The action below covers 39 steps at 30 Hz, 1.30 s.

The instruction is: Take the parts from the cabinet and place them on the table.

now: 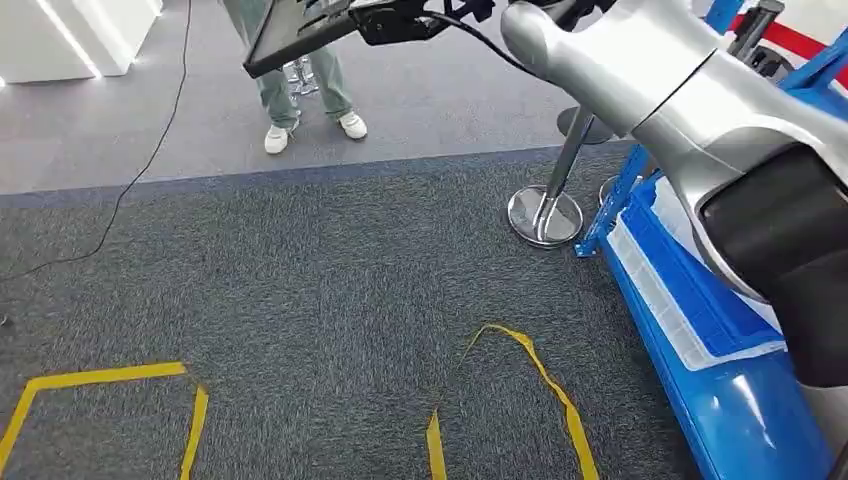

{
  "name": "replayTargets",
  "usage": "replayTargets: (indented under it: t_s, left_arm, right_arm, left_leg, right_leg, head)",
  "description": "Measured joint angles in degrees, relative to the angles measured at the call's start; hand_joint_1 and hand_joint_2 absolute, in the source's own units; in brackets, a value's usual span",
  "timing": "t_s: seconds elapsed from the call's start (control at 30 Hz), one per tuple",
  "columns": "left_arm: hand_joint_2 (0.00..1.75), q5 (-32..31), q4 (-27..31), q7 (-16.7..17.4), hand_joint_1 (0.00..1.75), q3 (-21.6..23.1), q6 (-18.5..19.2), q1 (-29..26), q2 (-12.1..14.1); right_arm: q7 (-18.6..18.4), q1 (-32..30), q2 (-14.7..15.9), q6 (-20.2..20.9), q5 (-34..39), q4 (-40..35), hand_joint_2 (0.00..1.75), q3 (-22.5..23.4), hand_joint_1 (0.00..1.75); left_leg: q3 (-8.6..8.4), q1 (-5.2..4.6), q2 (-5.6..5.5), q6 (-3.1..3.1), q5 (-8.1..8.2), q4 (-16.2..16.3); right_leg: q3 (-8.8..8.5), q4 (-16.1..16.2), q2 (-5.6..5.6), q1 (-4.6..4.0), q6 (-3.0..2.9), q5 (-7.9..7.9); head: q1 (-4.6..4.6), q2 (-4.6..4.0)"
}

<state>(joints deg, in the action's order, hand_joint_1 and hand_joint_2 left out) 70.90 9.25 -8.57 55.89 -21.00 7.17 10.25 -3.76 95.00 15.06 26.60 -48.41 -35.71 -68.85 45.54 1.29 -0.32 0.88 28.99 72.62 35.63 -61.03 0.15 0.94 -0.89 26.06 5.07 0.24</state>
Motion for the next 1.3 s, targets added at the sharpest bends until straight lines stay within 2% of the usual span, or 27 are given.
replayTargets:
  t_s: [0.07, 0.1, 0.17, 0.2, 0.23, 0.37, 0.43, 0.47, 0.53, 0.57, 0.6, 0.67, 0.7, 0.73, 0.77, 0.83, 0.87, 0.9, 0.93, 0.97, 1.03, 1.07, 1.13, 1.17, 1.2, 1.23, 1.3]
  left_arm:
    - [1.75, 0.00, 0.00, -0.07, 0.00, 0.00, 0.02, 0.06, 0.00]
    - [1.75, 0.00, 0.00, -0.07, 0.00, 0.00, 0.02, 0.00, 0.00]
    - [1.75, 0.00, 0.00, -0.07, 0.00, 0.00, 0.02, -0.09, 0.02]
    - [1.75, 0.00, 0.00, -0.13, 0.00, 0.00, 0.02, -0.03, 0.17]
    - [1.75, 0.00, 0.00, -0.18, 0.00, 0.00, 0.02, 0.06, 0.22]
    - [1.75, 0.52, -0.02, 0.17, 0.00, 0.00, -0.24, -0.03, 0.65]
    - [1.75, 1.14, -0.02, 0.89, 0.00, 0.00, -0.44, -0.29, 0.48]
    - [1.75, 1.14, -0.02, 0.98, 0.00, 0.00, -0.42, -0.16, 0.48]
    - [1.75, 1.14, -0.02, 1.00, 0.00, 0.00, -0.37, 0.09, 0.39]
    - [1.75, 1.14, -0.02, 1.03, 0.00, 0.00, -0.33, 0.11, 0.39]
    - [1.75, 1.14, -0.02, 1.07, 0.00, 0.00, -0.31, 0.07, 0.39]
    - [1.75, 1.18, -0.02, 1.16, 0.00, 0.00, -0.31, -0.14, 0.37]
    - [1.75, 1.16, -0.02, 1.16, 0.00, 0.00, -0.31, -0.21, 0.39]
    - [1.75, 1.16, -0.04, 1.16, 0.00, 0.00, -0.31, -0.15, 0.50]
    - [1.75, 1.11, -0.04, 1.16, 0.00, 0.00, -0.31, 0.10, 0.55]
    - [1.75, 1.05, -0.04, 1.07, 0.00, 0.00, -0.20, -0.14, 0.46]
    - [1.75, 1.05, -0.04, 1.09, 0.00, 0.00, -0.17, -0.32, 0.46]
    - [1.75, 1.05, -0.02, 1.09, 0.00, 0.00, -0.15, -0.51, 0.35]
    - [1.75, 1.03, -0.02, 1.09, 0.00, 0.00, -0.15, -0.54, 0.26]
    - [1.75, 1.03, -0.02, 1.09, 0.00, 0.00, -0.19, -0.45, 0.26]
    - [1.75, 1.05, -0.02, 1.42, 0.00, 0.00, -0.35, -0.20, 0.26]
    - [1.75, 1.12, -0.02, 1.92, 0.00, 0.00, -0.48, -0.16, 0.24]
    - [1.75, 1.71, -0.02, 3.04, 0.00, 0.00, -0.66, -0.25, 0.09]
    - [1.75, 1.81, -0.02, 3.21, 0.00, 0.00, -0.66, -0.35, 0.07]
    - [1.75, 2.14, -0.02, 3.21, 0.00, 0.00, -0.63, -0.34, 0.07]
    - [1.75, 2.16, -0.02, 3.19, 0.00, 0.00, -0.57, -0.21, 0.07]
    - [1.75, 2.27, -0.02, 3.19, 0.00, 0.00, -0.39, 0.09, 0.09]
  right_arm:
    - [0.00, -0.26, 0.33, 0.15, 0.13, -0.07, 1.75, -0.20, 1.75]
    - [0.00, -0.31, 0.46, 0.18, 0.35, -0.07, 1.75, -0.33, 1.75]
    - [-0.09, -0.28, 0.70, 0.20, 0.79, -0.35, 1.75, -0.39, 1.75]
    - [-0.20, -0.25, 0.87, 0.20, 1.01, -0.59, 1.75, -0.39, 1.75]
    - [-0.26, -0.24, 1.26, 0.28, 1.07, -0.70, 1.75, -0.39, 1.75]
    - [-0.30, -0.60, 2.18, 0.70, 1.46, -1.22, 1.75, -0.53, 1.75]
    - [-0.39, -0.61, 2.66, 0.66, 1.86, -1.68, 1.75, -0.53, 1.75]
    - [-0.42, -0.62, 2.90, 0.66, 2.06, -1.81, 1.75, -0.53, 1.75]
    - [-0.46, -1.12, 3.23, 0.68, 2.21, -1.97, 1.75, -0.53, 1.75]
    - [-0.48, -1.46, 3.30, 0.68, 2.27, -2.01, 1.75, -0.53, 1.75]
    - [-0.50, -1.68, 3.41, 0.68, 2.27, -2.05, 1.75, -0.53, 1.75]
    - [-0.52, -1.67, 3.63, 0.66, 2.27, -2.27, 1.75, -0.53, 1.75]
    - [-0.63, -1.65, 3.76, 0.66, 2.27, -2.34, 1.75, -0.53, 1.75]
    - [-0.70, -1.62, 3.91, 0.66, 2.27, -2.34, 1.75, -0.55, 1.75]
    - [-0.70, -1.54, 4.04, 0.63, 2.30, -2.62, 1.75, -0.57, 1.75]
    - [-0.87, -2.02, 4.06, 0.57, 2.38, -2.80, 1.75, -0.59, 1.75]
    - [-0.85, -2.00, 4.07, 0.57, 2.38, -2.95, 1.75, -0.59, 1.75]
    - [-0.87, -1.84, 4.07, 0.53, 2.52, -3.03, 1.75, -0.59, 1.75]
    - [-0.87, -1.79, 3.93, 0.50, 2.58, -3.28, 1.75, -0.59, 1.75]
    - [-0.87, -1.53, 3.89, 0.48, 2.67, -3.43, 1.75, -0.59, 1.75]
    - [-0.83, -1.38, 3.87, 0.42, 2.89, -3.63, 1.75, -0.59, 1.75]
    - [-0.76, -1.47, 3.87, 0.37, 3.02, -3.65, 1.75, -0.59, 1.75]
    - [-0.50, -1.68, 3.78, -0.04, 3.37, -3.67, 1.75, -0.61, 1.75]
    - [-0.39, -1.67, 3.65, -0.35, 3.50, -3.72, 1.75, -0.61, 1.75]
    - [-0.37, -1.63, 3.47, -0.59, 3.54, -3.74, 1.75, -0.61, 1.75]
    - [-0.37, -1.54, 3.43, -0.90, 3.70, -3.74, 1.75, -0.61, 1.75]
    - [-0.37, -1.51, 3.43, -1.31, 4.15, -3.76, 1.75, -0.61, 1.75]
  left_leg:
    - [2.15, -0.27, 0.03, -0.62, 0.97, 4.48]
    - [1.17, -0.61, 0.04, -1.14, -0.37, 2.67]
    - [-4.20, -1.70, 0.90, -2.35, -4.85, -7.08]
    - [-6.57, -2.84, 3.80, -3.18, -5.45, -12.05]
    - [-7.61, -3.85, 6.08, -3.75, -4.78, -12.97]
    - [-8.06, -3.75, 2.81, -4.38, -5.95, -14.94]
    - [-9.04, -2.95, 1.73, -4.52, -6.67, -16.27]
    - [-9.06, -2.86, 1.32, -4.66, -6.69, -16.29]
    - [-9.04, -2.65, -0.28, -4.73, -6.62, -16.14]
    - [-9.05, -2.46, -1.20, -4.65, -6.54, -15.96]
    - [-9.03, -2.17, -2.14, -4.44, -6.40, -15.62]
    - [-8.93, -1.50, -3.95, -3.54, -5.74, -14.51]
    - [-8.57, -1.27, -4.76, -2.99, -5.16, -13.58]
    - [-7.67, -1.19, -5.51, -2.49, -4.88, -12.83]
    - [-6.80, -1.13, -6.33, -2.27, -4.96, -11.82]
    - [-6.39, -0.51, -8.04, -1.54, -5.43, -12.54]
    - [-6.16, -0.42, -8.83, -1.18, -5.65, -12.54]
    - [-5.66, -0.50, -7.00, -1.11, -5.32, -12.17]
    - [-5.05, -1.06, -2.79, -0.83, -4.14, -10.30]
    - [-3.47, -0.88, -1.04, -0.64, -2.38, -7.05]
    - [0.65, -0.73, -0.04, -0.72, 1.04, 1.45]
    - [1.93, -0.71, -0.04, -0.91, 1.44, 3.88]
    - [0.57, -0.83, -0.02, -1.26, -1.19, 0.91]
    - [-2.12, -0.99, 0.19, -1.40, -3.81, -4.17]
    - [-5.20, -1.29, 1.46, -1.71, -6.17, -9.65]
    - [-6.48, -2.28, 4.29, -1.81, -5.10, -12.01]
    - [-6.82, -2.97, 3.44, -2.55, -5.45, -12.82]
  right_leg:
    - [-0.09, 0.00, -1.33, -0.53, -0.22, 0.14]
    - [-0.14, 0.00, -1.97, -0.74, -0.35, 0.22]
    - [-0.36, 0.01, -3.25, -0.95, -0.59, 0.40]
    - [-0.56, 0.09, -3.88, -0.97, -0.61, 0.53]
    - [-0.58, 0.31, -4.48, -1.36, -0.49, 0.59]
    - [-1.24, 1.27, -7.00, -1.40, 0.22, 0.59]
    - [0.22, -1.89, -2.09, -0.95, 0.46, 2.76]
    - [2.07, -5.81, -0.62, -0.96, 0.63, 4.58]
    - [6.71, -14.46, -0.02, -0.68, 1.07, 7.58]
    - [7.90, -16.08, -0.02, -0.46, 1.27, 7.32]
    - [7.60, -14.71, -0.01, -0.22, 1.54, 5.63]
    - [3.86, -6.41, 0.53, 0.47, 2.28, 0.37]
    - [1.73, -1.51, 2.80, 1.24, 2.95, -1.72]
    - [1.50, -1.27, 6.79, 1.86, 3.52, -0.24]
    - [1.63, -1.09, 6.55, 1.71, 3.05, -0.50]
    - [1.57, -1.16, 4.75, 0.99, 2.30, -0.32]
    - [1.52, -0.94, 3.81, 1.18, 1.84, -0.51]
    - [1.26, -0.61, 2.88, 1.25, 1.33, -0.69]
    - [1.05, -0.40, 2.15, 1.06, 0.93, -0.73]
    - [0.96, -0.33, 1.50, 0.74, 0.67, -0.71]
    - [0.81, -0.33, -0.05, 0.11, 0.41, -0.54]
    - [0.73, -0.33, -0.87, -0.10, 0.23, -0.41]
    - [0.43, -0.33, -2.37, -0.40, 0.08, -0.12]
    - [0.20, -0.33, -3.10, -0.49, 0.09, 0.07]
    - [-0.14, -0.32, -3.77, -0.52, 0.17, 0.30]
    - [-0.31, -0.04, -4.29, -0.51, 0.28, 0.39]
    - [-0.32, 0.16, -5.28, -0.68, 0.79, 0.46]
  head:
    - [-0.02, 0.00]
    - [-0.02, 0.00]
    - [0.00, 0.02]
    - [0.00, 0.00]
    - [-0.04, 0.00]
    - [0.09, 0.02]
    - [-0.09, 0.00]
    - [0.11, 0.00]
    - [0.13, 0.00]
    - [0.09, 0.00]
    - [0.11, 0.00]
    - [0.13, 0.00]
    - [0.20, 0.00]
    - [0.13, 0.00]
    - [-0.15, 0.02]
    - [-0.07, 0.02]
    - [0.02, 0.00]
    - [-0.02, 0.00]
    - [-0.79, 0.00]
    - [-0.83, 0.00]
    - [-0.98, 0.00]
    - [-0.96, 0.00]
    - [-0.94, 0.00]
    - [-0.96, 0.00]
    - [-0.96, 0.00]
    - [-0.94, 0.00]
    - [-0.87, 0.00]
